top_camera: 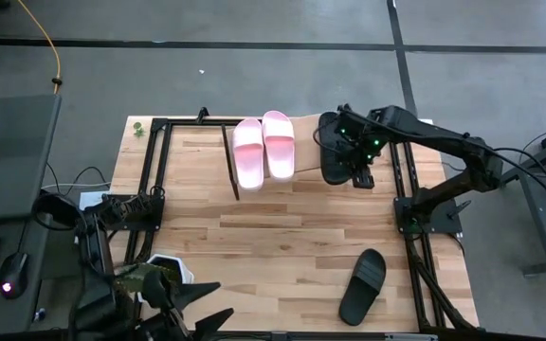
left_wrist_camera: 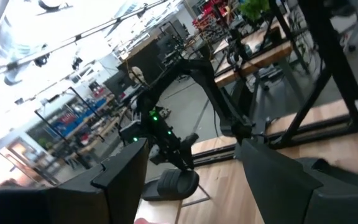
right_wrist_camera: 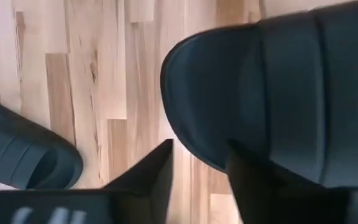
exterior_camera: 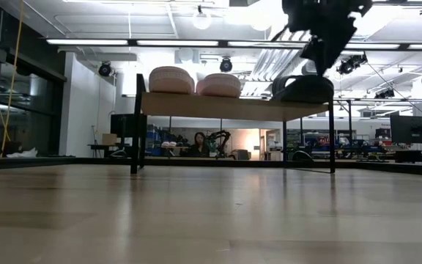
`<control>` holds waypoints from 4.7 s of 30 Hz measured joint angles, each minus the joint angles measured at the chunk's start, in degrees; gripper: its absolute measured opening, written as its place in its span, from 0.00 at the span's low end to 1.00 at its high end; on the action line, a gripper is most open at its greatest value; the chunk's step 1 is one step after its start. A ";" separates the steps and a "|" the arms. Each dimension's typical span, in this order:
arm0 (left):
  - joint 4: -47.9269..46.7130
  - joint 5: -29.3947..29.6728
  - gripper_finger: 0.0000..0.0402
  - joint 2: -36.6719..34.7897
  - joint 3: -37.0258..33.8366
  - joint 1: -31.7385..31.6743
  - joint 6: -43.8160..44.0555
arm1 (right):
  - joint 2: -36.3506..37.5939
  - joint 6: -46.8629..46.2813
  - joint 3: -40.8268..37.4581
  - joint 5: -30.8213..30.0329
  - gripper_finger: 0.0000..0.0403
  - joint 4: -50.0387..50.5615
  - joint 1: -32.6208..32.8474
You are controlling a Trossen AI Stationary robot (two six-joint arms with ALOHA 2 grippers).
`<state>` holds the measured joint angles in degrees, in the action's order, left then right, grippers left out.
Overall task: Pick and place slides into the shelf
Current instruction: Put the left black slipper on the shelf, then adjust the pink slippers on the shelf
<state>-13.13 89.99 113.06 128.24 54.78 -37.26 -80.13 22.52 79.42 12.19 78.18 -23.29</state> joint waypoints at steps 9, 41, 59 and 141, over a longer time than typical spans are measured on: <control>0.65 0.07 0.61 -0.53 6.64 0.00 -2.72 | 4.65 1.22 -7.54 0.21 0.02 -8.83 0.09; 0.96 0.02 0.61 -2.95 6.74 0.00 -3.37 | 4.80 -2.39 -10.07 -18.54 0.00 -15.51 -0.43; 0.94 -0.73 0.61 -2.95 6.70 0.00 -2.75 | 4.79 -4.26 -9.95 -17.79 0.00 -16.22 -0.46; 1.21 -2.22 0.61 -2.93 6.63 -0.02 -2.95 | -13.84 -9.65 -2.91 -7.63 0.00 -51.10 -5.21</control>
<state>-11.91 87.78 110.13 134.87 54.76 -40.21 -93.98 12.88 76.51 4.56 27.08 -28.50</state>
